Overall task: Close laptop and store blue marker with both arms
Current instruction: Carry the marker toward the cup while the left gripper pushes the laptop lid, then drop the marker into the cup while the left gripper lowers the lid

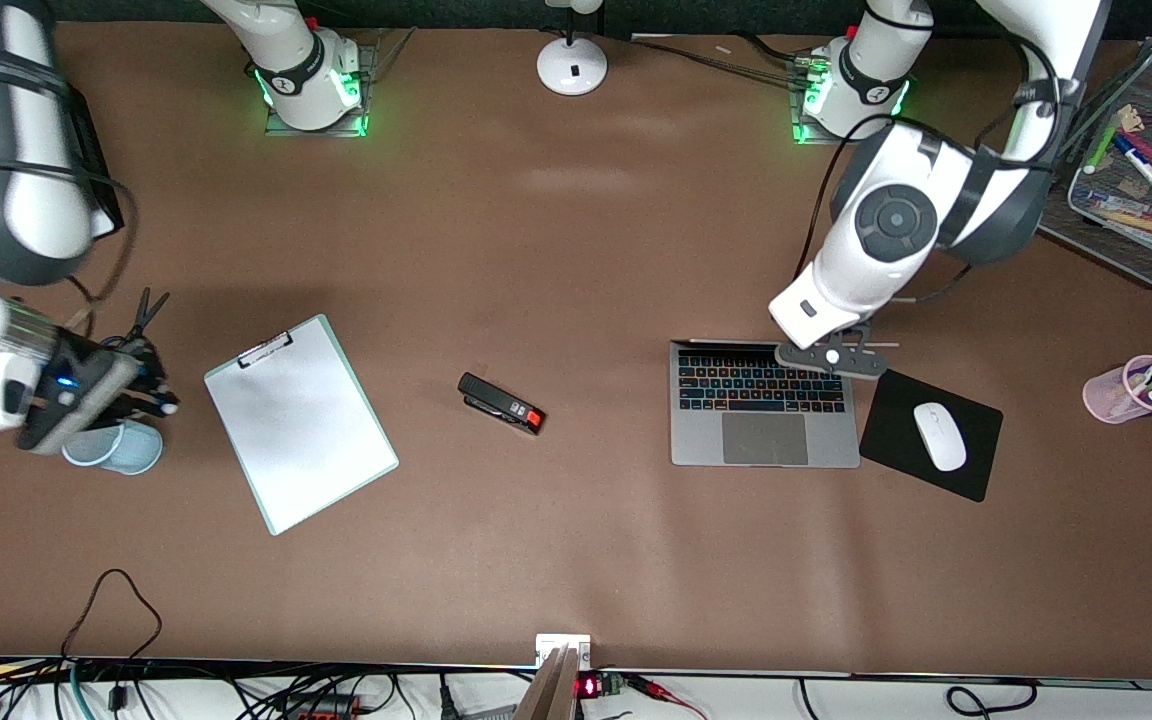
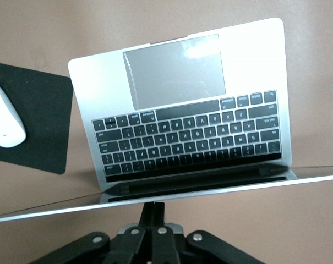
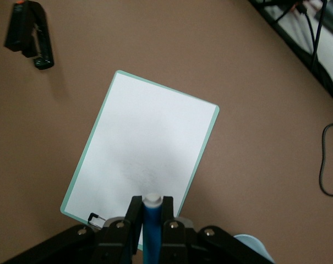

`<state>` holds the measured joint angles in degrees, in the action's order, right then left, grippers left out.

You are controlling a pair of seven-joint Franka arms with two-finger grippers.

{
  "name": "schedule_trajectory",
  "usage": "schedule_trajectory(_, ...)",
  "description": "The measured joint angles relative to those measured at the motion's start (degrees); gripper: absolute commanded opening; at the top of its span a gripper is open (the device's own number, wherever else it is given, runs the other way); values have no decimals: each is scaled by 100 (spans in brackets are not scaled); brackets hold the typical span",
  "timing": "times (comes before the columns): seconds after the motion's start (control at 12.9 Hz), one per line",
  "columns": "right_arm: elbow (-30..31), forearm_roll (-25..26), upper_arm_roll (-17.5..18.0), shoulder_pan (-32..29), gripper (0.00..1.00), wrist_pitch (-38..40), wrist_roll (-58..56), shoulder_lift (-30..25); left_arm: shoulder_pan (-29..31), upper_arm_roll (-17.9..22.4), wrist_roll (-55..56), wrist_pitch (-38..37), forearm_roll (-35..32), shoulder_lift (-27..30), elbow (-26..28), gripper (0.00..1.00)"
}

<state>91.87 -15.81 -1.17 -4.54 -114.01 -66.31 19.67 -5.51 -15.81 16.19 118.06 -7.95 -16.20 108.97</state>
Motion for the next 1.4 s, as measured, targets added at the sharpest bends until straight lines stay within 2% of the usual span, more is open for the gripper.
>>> schedule_trajectory(0.39, -733, -899, -33, -740, 0, 812, -1937, -143, 15, 2, 0, 184, -181, -529, -524, 0)
schedule_trajectory(0.78, -767, -2147, -42, -1450, 0, 1216, -3936, -11, 15, 15, 0, 798, -216, -988, -637, 0)
schedule_trajectory(1.01, -759, -2689, -41, -1669, 0, 1326, -4655, 143, 15, 61, 0, 1147, -217, -1289, -711, 0)
schedule_trajectory(1.16, -753, -3133, -43, -1895, 0, 1340, -5223, 432, 15, 81, 0, 1344, -217, -1593, -875, 0)
schedule_trajectory(1.4, -759, -3529, -41, -2120, 0, 1344, -5621, 739, 15, 90, 0, 1485, -217, -1943, -1101, 0)
